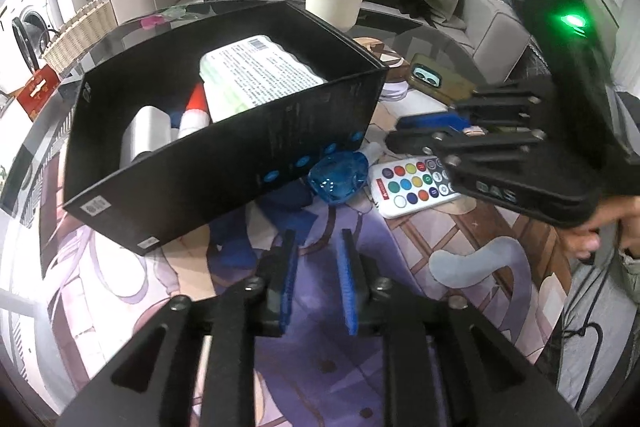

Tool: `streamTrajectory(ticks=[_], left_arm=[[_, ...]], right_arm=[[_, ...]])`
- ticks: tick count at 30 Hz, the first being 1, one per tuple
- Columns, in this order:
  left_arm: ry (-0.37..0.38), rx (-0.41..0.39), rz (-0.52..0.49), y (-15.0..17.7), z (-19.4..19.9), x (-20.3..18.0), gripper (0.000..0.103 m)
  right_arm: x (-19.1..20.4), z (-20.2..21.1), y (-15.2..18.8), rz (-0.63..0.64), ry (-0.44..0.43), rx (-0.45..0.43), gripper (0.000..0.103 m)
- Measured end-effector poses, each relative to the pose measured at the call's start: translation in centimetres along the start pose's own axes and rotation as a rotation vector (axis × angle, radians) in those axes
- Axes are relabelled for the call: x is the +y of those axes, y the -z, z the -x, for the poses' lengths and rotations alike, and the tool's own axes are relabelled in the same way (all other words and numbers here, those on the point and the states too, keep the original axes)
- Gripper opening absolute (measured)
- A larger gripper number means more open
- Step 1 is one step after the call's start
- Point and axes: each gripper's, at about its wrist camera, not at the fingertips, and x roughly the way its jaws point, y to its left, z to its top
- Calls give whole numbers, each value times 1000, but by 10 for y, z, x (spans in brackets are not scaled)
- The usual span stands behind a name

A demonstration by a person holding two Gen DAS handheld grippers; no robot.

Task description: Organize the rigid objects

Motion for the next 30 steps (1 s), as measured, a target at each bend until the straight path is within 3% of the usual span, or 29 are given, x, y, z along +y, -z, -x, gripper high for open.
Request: streamTrajectory(ticks=[3, 8, 11, 12, 14, 18, 21, 26, 30], left_arm=[[-17, -17, -7, 2, 4, 3, 42], [-28, -20, -24, 2, 5, 5, 43], [-23, -7, -39, 2, 2, 2, 43], [-24, -6, -41, 1, 1, 2, 43], [-19, -6, -40, 0, -1, 0, 44], [6, -9, -6, -5, -2, 0, 44], [34, -12, 15, -9, -2, 0, 44], [68, -19, 44, -14, -3, 0, 45], [28, -20, 31, -15, -6, -2, 45]], right_arm=[[5, -3, -4, 24, -46, -3, 12], [40, 4, -1, 110, -230, 21, 12], [38, 14, 0, 141, -156, -6, 16], [32, 16, 1, 132, -123, -14, 27], [10, 17, 2, 43, -61, -6, 45], [-26, 12, 11, -144, -66, 53, 46], [-39, 20, 23, -265, -159, 88, 61], [-46, 31, 33, -328, -233, 147, 64], [-44, 30, 37, -338, -231, 147, 70]])
